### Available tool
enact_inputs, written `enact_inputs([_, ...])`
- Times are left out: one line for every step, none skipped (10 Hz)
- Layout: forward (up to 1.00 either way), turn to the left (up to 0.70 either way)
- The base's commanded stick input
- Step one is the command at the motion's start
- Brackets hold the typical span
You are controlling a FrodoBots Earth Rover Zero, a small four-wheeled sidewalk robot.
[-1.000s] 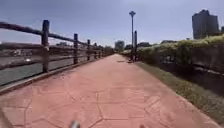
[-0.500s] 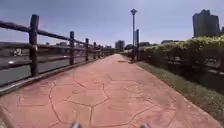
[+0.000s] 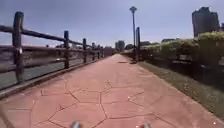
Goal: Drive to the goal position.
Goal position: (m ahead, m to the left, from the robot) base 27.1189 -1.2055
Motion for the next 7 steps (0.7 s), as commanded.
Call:
enact_inputs([0.85,0.00])
enact_inputs([0.85,0.00])
enact_inputs([0.85,0.00])
enact_inputs([0.85,0.00])
enact_inputs([0.85,0.00])
enact_inputs([0.85,0.00])
enact_inputs([0.85,0.00])
